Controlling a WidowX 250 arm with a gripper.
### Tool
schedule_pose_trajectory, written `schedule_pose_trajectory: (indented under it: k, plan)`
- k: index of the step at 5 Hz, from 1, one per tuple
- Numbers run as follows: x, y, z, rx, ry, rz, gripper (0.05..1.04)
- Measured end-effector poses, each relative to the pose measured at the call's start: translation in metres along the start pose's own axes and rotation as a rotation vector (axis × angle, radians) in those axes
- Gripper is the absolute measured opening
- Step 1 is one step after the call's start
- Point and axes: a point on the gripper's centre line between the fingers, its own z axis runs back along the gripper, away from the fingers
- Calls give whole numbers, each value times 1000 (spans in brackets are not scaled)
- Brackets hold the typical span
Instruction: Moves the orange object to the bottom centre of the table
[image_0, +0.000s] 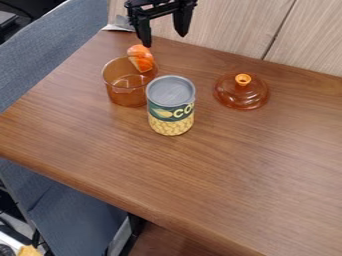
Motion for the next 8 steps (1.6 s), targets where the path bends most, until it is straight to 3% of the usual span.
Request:
schedule_pose_trajectory:
  k: [1,3,4,5,7,8]
  plan:
    - [-5,2,-16,36,35,5,1001]
    - [31,0,-2,51,10,127,1001]
    - [54,6,7,25,-46,145,1001]
    - [72,20,8,15,-70,126,1001]
    - [103,31,-24,50,15,62,1001]
    - [102,29,-37,56,79,27,1001]
